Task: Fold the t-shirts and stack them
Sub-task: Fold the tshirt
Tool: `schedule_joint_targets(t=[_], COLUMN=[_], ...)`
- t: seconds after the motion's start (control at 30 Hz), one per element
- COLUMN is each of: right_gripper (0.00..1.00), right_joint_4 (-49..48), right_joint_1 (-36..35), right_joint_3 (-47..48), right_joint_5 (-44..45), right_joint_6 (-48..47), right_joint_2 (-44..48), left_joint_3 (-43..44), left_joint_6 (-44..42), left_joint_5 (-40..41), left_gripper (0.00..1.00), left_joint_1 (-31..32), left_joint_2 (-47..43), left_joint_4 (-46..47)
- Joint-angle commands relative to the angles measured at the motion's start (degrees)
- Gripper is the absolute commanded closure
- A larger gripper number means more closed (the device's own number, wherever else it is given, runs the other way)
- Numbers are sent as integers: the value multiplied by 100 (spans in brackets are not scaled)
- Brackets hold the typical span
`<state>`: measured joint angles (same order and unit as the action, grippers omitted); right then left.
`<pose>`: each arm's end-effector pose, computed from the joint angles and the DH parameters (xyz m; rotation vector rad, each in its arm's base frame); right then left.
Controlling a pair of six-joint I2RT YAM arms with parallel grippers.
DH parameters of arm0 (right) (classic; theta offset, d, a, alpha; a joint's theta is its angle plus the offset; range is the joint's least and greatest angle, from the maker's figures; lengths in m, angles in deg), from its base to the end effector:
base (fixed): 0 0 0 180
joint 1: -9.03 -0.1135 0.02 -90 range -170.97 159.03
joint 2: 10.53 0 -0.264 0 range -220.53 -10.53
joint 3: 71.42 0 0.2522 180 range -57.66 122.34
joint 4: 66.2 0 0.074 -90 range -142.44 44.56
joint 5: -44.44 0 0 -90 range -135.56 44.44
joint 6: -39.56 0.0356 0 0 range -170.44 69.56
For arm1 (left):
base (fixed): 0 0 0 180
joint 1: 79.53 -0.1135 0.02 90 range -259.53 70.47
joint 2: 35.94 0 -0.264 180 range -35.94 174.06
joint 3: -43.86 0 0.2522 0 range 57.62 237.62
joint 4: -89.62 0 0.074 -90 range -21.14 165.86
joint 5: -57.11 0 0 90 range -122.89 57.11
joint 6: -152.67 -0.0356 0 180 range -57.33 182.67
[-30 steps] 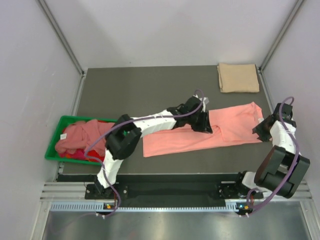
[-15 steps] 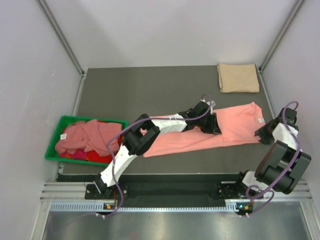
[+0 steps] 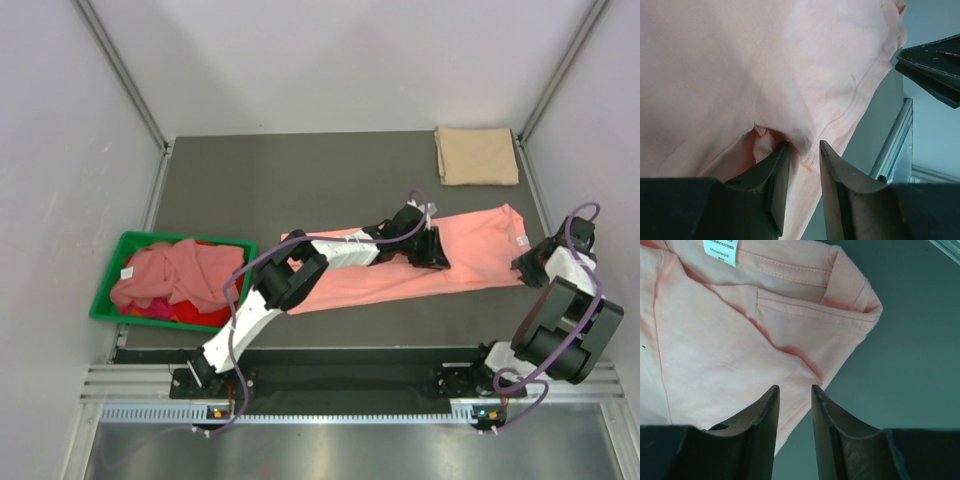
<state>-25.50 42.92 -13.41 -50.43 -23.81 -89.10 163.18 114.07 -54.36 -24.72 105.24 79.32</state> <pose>0.2146 -0.1405 0.1877 1.3031 2.2905 0.0691 0.3066 -0.4574 0.1281 0.3313 2.4552 -1.3691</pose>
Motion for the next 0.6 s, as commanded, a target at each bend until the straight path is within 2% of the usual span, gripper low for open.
schedule_joint_targets(t=[0.0, 0.2, 0.3, 0.4, 0.43, 0.57], right_gripper=[68, 69, 70, 71, 71, 73], right_joint_4=[-250, -268, -312, -347, -347, -356], right_joint_1=[74, 100, 109, 118, 127, 127], right_joint_3=[-22, -83, -110, -127, -144, -127], right_joint_5=[-32, 108, 135, 65, 56, 64], right_joint_6=[175, 220, 228, 246, 246, 255], right_joint_2=[-36, 16, -1, -71, -80, -54], left_joint_3=[193, 176, 167, 176, 167, 149], left_joint_6=[125, 160, 213, 300, 327, 485], left_joint_5=[-164, -287, -392, -533, -559, -639], left_gripper=[65, 67, 75, 89, 98, 100], left_joint_1=[39, 65, 74, 74, 74, 74], left_joint_2=[128, 137, 146, 129, 120, 41], left_joint_4=[444, 541, 629, 752, 778, 963])
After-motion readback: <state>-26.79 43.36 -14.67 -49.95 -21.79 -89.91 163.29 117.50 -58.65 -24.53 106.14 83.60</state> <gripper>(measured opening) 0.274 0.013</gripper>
